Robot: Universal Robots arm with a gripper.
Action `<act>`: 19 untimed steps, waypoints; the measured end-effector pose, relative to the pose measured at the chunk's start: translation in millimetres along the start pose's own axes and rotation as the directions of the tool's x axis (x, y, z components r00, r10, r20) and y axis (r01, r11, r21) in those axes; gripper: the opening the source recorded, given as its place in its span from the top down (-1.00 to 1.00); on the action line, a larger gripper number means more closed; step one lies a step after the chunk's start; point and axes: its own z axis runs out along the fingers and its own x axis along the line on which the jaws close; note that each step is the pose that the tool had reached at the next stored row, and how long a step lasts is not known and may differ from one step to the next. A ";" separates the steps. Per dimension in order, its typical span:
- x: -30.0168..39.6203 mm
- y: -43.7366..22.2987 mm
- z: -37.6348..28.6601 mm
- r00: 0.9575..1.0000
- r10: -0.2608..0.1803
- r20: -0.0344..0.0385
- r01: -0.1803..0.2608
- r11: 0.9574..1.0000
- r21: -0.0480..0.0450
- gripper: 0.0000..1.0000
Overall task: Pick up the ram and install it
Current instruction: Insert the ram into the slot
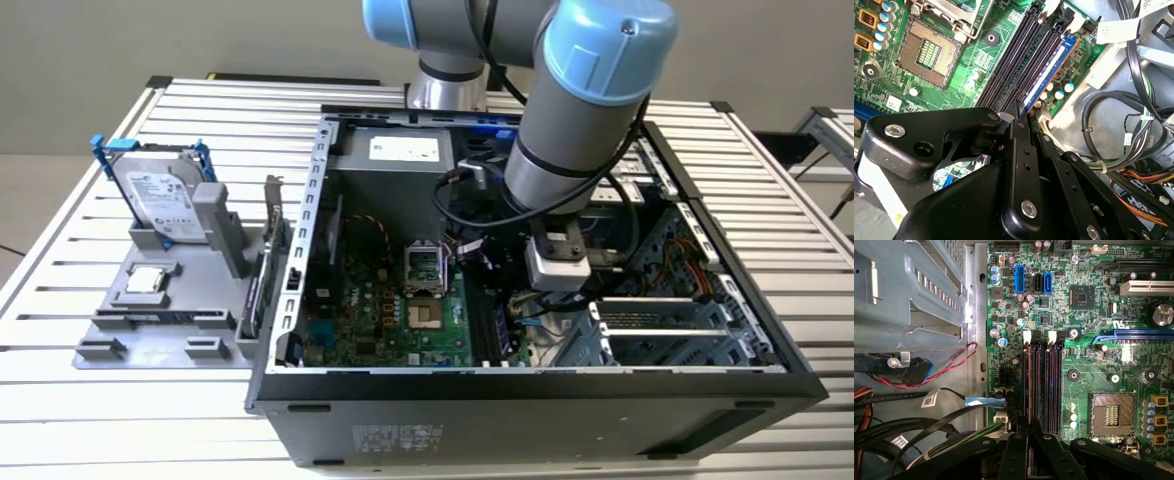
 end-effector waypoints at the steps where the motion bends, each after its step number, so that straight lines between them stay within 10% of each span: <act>1: 0.0 0.0 0.0 1.000 0.000 0.000 0.000 1.000 0.000 1.00; 8: 0.0 0.0 0.0 1.000 0.000 0.000 0.000 1.000 0.000 1.00; 9: 0.0 0.0 0.0 1.000 0.000 0.000 0.000 1.000 0.000 -1.00; 19: 0.0 0.0 0.0 1.000 0.001 0.000 -0.001 1.000 0.000 -1.00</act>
